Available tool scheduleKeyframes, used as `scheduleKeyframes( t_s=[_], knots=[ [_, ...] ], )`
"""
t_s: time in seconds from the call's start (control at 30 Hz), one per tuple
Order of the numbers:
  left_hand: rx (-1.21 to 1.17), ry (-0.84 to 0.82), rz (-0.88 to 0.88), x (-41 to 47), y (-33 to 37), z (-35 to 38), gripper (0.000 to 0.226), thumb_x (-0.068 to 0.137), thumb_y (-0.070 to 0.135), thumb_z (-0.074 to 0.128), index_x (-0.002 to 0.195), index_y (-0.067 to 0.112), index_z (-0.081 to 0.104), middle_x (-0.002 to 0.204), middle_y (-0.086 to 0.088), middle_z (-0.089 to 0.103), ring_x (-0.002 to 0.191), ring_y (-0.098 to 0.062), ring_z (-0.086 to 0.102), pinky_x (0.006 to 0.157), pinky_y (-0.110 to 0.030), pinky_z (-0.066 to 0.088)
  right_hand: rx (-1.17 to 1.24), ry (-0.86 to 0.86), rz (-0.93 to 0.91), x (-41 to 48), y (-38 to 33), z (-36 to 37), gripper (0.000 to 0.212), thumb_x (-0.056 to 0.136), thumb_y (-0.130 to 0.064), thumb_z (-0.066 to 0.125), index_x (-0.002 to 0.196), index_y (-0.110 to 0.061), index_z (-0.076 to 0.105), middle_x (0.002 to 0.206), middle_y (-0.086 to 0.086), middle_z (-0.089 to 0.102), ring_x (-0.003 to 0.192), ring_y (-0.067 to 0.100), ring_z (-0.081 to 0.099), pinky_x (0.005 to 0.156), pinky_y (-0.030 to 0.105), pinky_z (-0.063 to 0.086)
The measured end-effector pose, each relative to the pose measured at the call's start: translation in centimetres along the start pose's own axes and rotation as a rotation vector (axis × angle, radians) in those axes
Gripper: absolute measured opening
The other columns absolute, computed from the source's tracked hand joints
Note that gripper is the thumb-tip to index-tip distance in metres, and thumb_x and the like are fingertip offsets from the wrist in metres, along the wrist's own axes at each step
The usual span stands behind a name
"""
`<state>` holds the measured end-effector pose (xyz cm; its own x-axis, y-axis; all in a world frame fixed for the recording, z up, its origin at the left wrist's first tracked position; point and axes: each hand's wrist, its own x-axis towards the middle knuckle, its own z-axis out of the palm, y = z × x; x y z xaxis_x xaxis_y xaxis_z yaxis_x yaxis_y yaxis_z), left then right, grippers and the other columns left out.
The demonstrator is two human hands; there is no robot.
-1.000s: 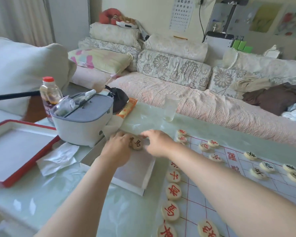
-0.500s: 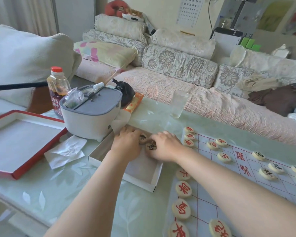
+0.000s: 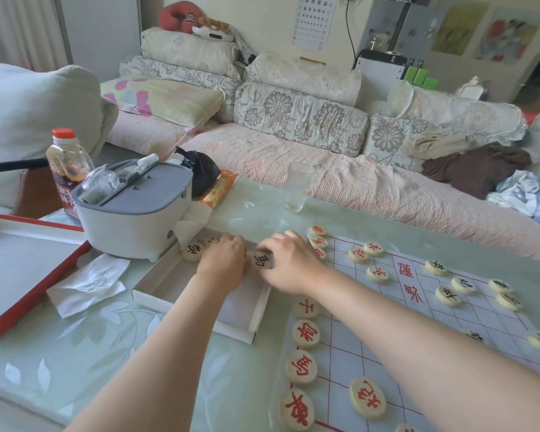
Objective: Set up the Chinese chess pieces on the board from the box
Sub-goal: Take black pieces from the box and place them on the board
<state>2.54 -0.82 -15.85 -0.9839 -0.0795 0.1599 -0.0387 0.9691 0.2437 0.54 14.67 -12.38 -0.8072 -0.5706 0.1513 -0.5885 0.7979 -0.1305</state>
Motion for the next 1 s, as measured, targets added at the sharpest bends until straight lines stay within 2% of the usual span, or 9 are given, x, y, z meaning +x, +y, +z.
scheduleKeyframes(
  t_s=[0.27, 0.4, 0.47, 0.53, 0.6, 0.73, 0.8, 0.9, 1.0],
  knots=[
    [-0.214, 0.085, 0.004, -2.3, 4.0, -1.8, 0.035, 0.094, 0.029, 0.053, 0.122, 0.007, 0.052, 0.121, -0.015, 0.042, 0.115, -0.034, 0.042, 0.099, -0.04, 0.04, 0.088, 0.049, 0.093, -4.9, 2.6, -3.9, 0.045, 0.084, -0.044, 0.068, 0.124, -0.025, 0.064, 0.12, 0.001, 0.062, 0.117, 0.023, 0.052, 0.102, 0.037, 0.04],
    [-0.183, 0.116, 0.127, -4.0, 8.4, -2.0, 0.032, 0.094, 0.029, 0.05, 0.12, 0.011, 0.054, 0.117, -0.011, 0.051, 0.109, -0.031, 0.047, 0.091, -0.037, 0.04, 0.108, 0.037, 0.176, -8.9, 4.9, -5.7, 0.051, 0.084, -0.046, 0.07, 0.13, -0.025, 0.062, 0.13, 0.001, 0.059, 0.12, 0.022, 0.054, 0.1, 0.036, 0.044],
    [-0.182, 0.143, 0.184, -5.0, 10.6, -2.0, 0.031, 0.096, 0.033, 0.046, 0.119, 0.014, 0.055, 0.114, -0.008, 0.054, 0.103, -0.028, 0.051, 0.087, -0.036, 0.042, 0.127, 0.038, 0.22, -11.3, 6.3, -6.6, 0.048, 0.083, -0.049, 0.07, 0.126, -0.027, 0.064, 0.126, -0.002, 0.059, 0.118, 0.021, 0.055, 0.098, 0.038, 0.045],
    [-0.162, 0.11, 0.251, -6.0, 12.9, -1.8, 0.033, 0.096, 0.035, 0.045, 0.121, 0.016, 0.055, 0.116, -0.006, 0.054, 0.102, -0.029, 0.054, 0.083, -0.038, 0.046, 0.144, 0.043, 0.273, -13.9, 7.9, -7.5, 0.042, 0.083, -0.049, 0.069, 0.12, -0.029, 0.065, 0.121, -0.004, 0.059, 0.114, 0.021, 0.056, 0.095, 0.037, 0.047],
    [-0.192, 0.06, 0.297, -7.0, 15.2, -1.7, 0.033, 0.095, 0.035, 0.048, 0.121, 0.016, 0.056, 0.118, -0.005, 0.053, 0.103, -0.028, 0.055, 0.081, -0.037, 0.046, 0.141, 0.041, 0.329, -16.6, 9.6, -8.5, 0.043, 0.083, -0.049, 0.069, 0.121, -0.03, 0.064, 0.125, -0.004, 0.059, 0.116, 0.02, 0.055, 0.095, 0.037, 0.046],
    [-0.353, -0.024, 0.352, -9.4, 20.4, -1.0, 0.028, 0.095, 0.032, 0.052, 0.115, 0.015, 0.059, 0.112, -0.004, 0.05, 0.099, -0.023, 0.052, 0.073, -0.027, 0.035, 0.149, 0.04, 0.424, -21.9, 13.1, -10.0, 0.045, 0.086, -0.051, 0.067, 0.126, -0.032, 0.06, 0.127, -0.006, 0.058, 0.119, 0.016, 0.054, 0.098, 0.033, 0.043],
    [-0.426, -0.057, 0.37, -10.5, 23.4, -0.8, 0.028, 0.096, 0.033, 0.049, 0.115, 0.015, 0.058, 0.112, -0.003, 0.048, 0.092, -0.022, 0.052, 0.072, -0.026, 0.036, 0.168, 0.058, 0.479, -24.6, 14.7, -10.9, 0.046, 0.087, -0.049, 0.066, 0.128, -0.031, 0.058, 0.127, -0.007, 0.057, 0.119, 0.015, 0.053, 0.096, 0.031, 0.042],
    [-0.478, -0.096, 0.42, -12.0, 28.1, -0.5, 0.029, 0.099, 0.032, 0.044, 0.119, 0.015, 0.055, 0.117, -0.003, 0.045, 0.09, -0.018, 0.047, 0.074, -0.021, 0.033, 0.205, 0.115, 0.556, -28.8, 16.9, -12.0, 0.041, 0.087, -0.049, 0.068, 0.124, -0.033, 0.059, 0.121, -0.012, 0.058, 0.108, 0.009, 0.053, 0.086, 0.026, 0.039],
    [-0.449, -0.163, 0.491, -13.4, 32.1, 0.1, 0.035, 0.099, 0.036, 0.043, 0.128, 0.019, 0.051, 0.121, -0.002, 0.045, 0.095, -0.017, 0.047, 0.081, -0.025, 0.037, 0.235, 0.138, 0.636, -33.5, 19.0, -12.3, 0.036, 0.084, -0.048, 0.071, 0.114, -0.033, 0.061, 0.113, -0.013, 0.06, 0.105, 0.012, 0.056, 0.087, 0.028, 0.043]
  ],
)
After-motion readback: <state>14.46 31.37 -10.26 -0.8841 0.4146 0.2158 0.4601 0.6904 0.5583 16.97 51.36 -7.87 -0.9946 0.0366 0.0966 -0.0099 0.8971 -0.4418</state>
